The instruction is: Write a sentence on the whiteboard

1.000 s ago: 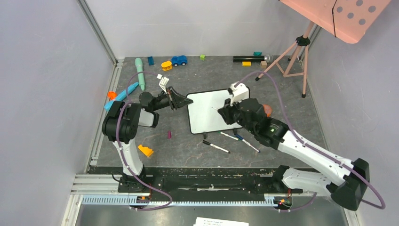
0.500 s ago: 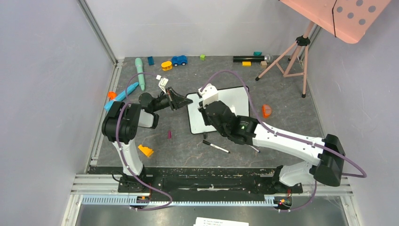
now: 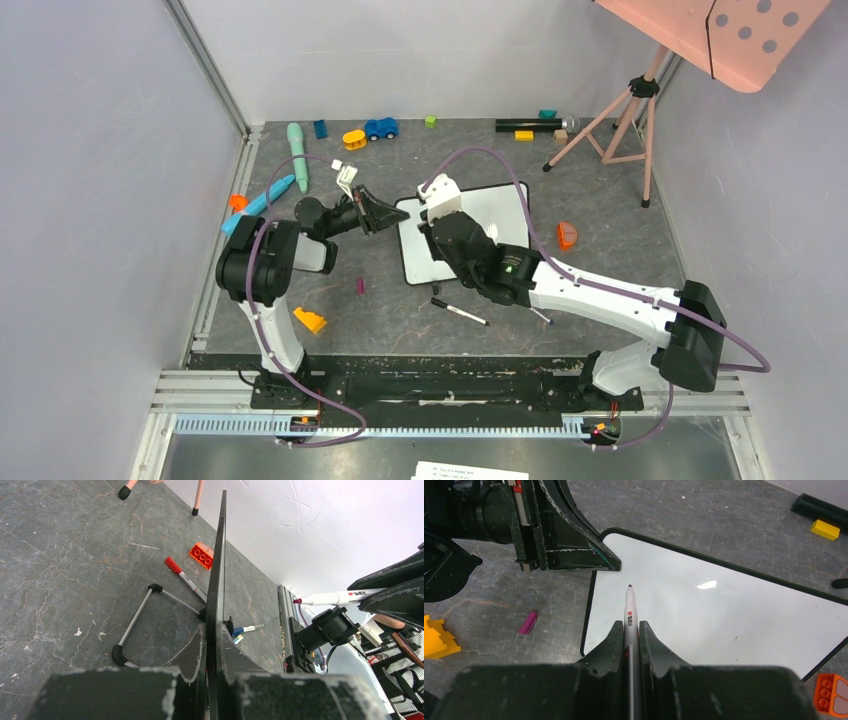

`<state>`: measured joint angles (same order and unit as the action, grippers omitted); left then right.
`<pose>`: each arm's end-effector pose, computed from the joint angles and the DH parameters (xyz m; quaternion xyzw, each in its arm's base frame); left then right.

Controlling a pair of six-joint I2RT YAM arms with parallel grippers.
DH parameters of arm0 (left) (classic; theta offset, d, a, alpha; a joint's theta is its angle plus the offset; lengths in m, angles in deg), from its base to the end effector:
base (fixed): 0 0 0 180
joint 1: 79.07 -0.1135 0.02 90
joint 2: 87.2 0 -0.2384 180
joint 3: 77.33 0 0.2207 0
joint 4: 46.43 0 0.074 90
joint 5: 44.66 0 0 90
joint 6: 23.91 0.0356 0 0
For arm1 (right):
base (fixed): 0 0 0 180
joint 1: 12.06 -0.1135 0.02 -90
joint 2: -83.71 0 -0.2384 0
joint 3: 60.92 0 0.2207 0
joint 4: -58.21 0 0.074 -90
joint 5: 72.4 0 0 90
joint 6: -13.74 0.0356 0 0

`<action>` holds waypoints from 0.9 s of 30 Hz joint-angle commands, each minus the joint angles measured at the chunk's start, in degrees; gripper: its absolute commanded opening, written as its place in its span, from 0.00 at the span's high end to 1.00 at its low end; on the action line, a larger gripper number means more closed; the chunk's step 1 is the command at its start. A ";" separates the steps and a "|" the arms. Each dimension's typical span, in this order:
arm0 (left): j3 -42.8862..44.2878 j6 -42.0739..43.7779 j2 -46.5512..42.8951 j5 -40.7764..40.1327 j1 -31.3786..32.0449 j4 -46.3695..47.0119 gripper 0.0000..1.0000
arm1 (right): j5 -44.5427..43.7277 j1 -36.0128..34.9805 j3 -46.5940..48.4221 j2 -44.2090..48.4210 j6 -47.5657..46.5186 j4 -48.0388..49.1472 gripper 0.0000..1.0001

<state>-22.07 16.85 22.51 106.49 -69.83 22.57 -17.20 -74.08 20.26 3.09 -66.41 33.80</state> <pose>0.3079 -0.0817 0.1813 0.1979 0.6326 -0.6042 0.4422 0.1569 0.2521 0.3091 -0.2050 0.7899 0.1027 0.5687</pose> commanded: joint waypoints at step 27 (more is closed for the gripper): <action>-3.64 6.25 -4.43 2.41 -1.32 4.44 0.87 | -1.55 0.84 6.36 -5.63 -5.89 3.90 1.00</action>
<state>-25.09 20.00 20.78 107.23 -70.64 22.70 -18.25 -73.71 23.32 -1.34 -71.11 35.54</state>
